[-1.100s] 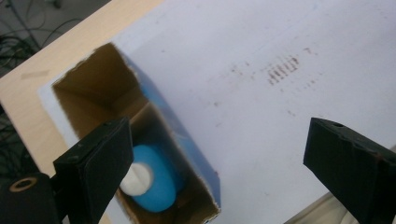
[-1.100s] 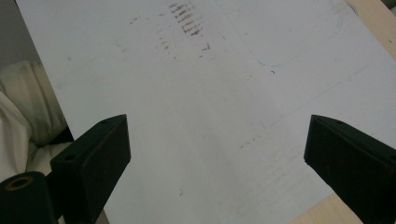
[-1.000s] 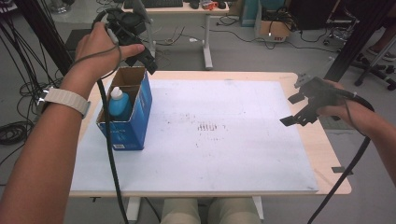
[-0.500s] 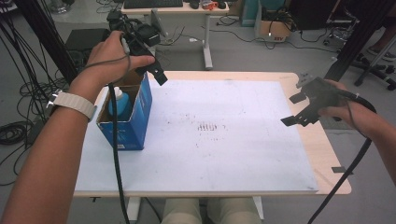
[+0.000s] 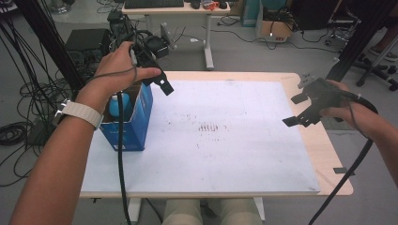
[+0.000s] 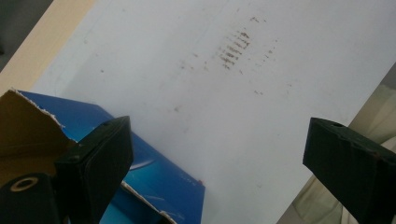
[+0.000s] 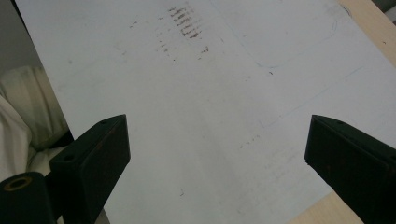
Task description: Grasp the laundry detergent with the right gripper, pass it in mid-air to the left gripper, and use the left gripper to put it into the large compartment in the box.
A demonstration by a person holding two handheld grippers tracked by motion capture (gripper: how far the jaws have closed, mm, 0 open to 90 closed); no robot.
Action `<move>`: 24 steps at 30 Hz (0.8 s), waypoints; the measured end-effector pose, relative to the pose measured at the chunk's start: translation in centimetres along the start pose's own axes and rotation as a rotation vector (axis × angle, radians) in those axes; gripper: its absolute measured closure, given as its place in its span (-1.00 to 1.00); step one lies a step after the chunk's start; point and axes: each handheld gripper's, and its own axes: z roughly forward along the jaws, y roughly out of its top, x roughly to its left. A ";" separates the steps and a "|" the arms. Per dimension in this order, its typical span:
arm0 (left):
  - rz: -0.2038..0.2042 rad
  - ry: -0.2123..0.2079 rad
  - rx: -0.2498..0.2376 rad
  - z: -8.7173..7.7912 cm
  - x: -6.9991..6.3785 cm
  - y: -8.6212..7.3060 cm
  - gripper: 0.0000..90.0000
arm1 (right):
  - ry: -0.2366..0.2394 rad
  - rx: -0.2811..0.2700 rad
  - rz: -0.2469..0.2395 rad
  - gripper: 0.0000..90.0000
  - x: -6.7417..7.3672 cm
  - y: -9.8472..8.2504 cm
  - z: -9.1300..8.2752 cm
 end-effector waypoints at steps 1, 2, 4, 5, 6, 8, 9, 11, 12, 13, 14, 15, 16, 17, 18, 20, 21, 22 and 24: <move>0.004 0.005 0.001 0.1 -0.1 0.1 -0.80 | 0.001 0.001 0.000 -0.85 0.0 0.0 0.0; 0.006 0.002 -0.004 0.2 -0.2 0.1 -0.80 | 0.000 0.002 0.000 -0.85 0.0 -0.1 0.0; 0.015 0.003 -0.006 0.4 -0.3 0.2 -0.80 | 0.001 0.000 -0.001 -0.85 0.0 -0.1 0.0; 0.024 0.005 0.007 0.4 -0.3 0.3 -0.80 | 0.001 -0.001 -0.001 -0.85 0.0 -0.1 0.0; 0.030 0.005 0.004 0.5 -0.3 0.3 -0.80 | 0.001 -0.002 0.000 -0.85 -0.1 -0.2 0.0; 0.033 0.005 0.010 0.5 -0.3 0.4 -0.80 | 0.000 0.000 0.002 -0.85 -0.1 -0.2 0.1; 0.040 0.003 0.008 0.6 -0.3 0.4 -0.80 | 0.000 0.000 0.001 -0.85 -0.1 -0.2 0.1; 0.041 0.004 0.013 0.6 -0.3 0.4 -0.80 | 0.000 0.000 0.001 -0.85 -0.2 -0.2 0.1; 0.038 0.005 0.014 0.7 -0.3 0.4 -0.80 | 0.001 -0.001 0.001 -0.85 -0.2 -0.2 0.2; 0.039 0.007 0.014 0.7 -0.3 0.4 -0.80 | 0.000 -0.004 0.001 -0.85 -0.2 -0.2 0.2; 0.034 0.006 0.007 0.7 -0.3 0.3 -0.80 | 0.001 -0.001 -0.001 -0.85 -0.2 -0.1 0.2; 0.031 0.004 0.002 0.8 -0.2 0.3 -0.80 | 0.001 0.000 -0.001 -0.85 -0.2 -0.1 0.2; 0.034 0.008 0.011 0.8 -0.2 0.3 -0.80 | 0.001 0.000 -0.002 -0.85 -0.2 -0.1 0.2; 0.032 0.007 0.010 0.8 -0.2 0.2 -0.80 | 0.000 0.001 -0.002 -0.85 -0.2 -0.1 0.2; 0.032 0.006 0.010 0.8 -0.1 0.2 -0.80 | 0.000 0.001 -0.003 -0.85 -0.2 0.0 0.2; 0.037 0.005 0.009 0.9 -0.1 0.2 -0.80 | -0.001 0.000 -0.003 -0.85 -0.2 0.0 0.2; 0.031 0.002 -0.001 0.9 -0.1 0.2 -0.80 | -0.001 -0.001 -0.003 -0.85 -0.1 0.0 0.2; 0.030 0.003 0.000 0.9 -0.1 0.2 -0.79 | 0.000 0.001 -0.005 -0.85 -0.1 0.1 0.2; 0.031 0.005 -0.001 0.9 -0.1 0.1 -0.79 | -0.001 0.002 -0.003 -0.85 -0.1 0.1 0.2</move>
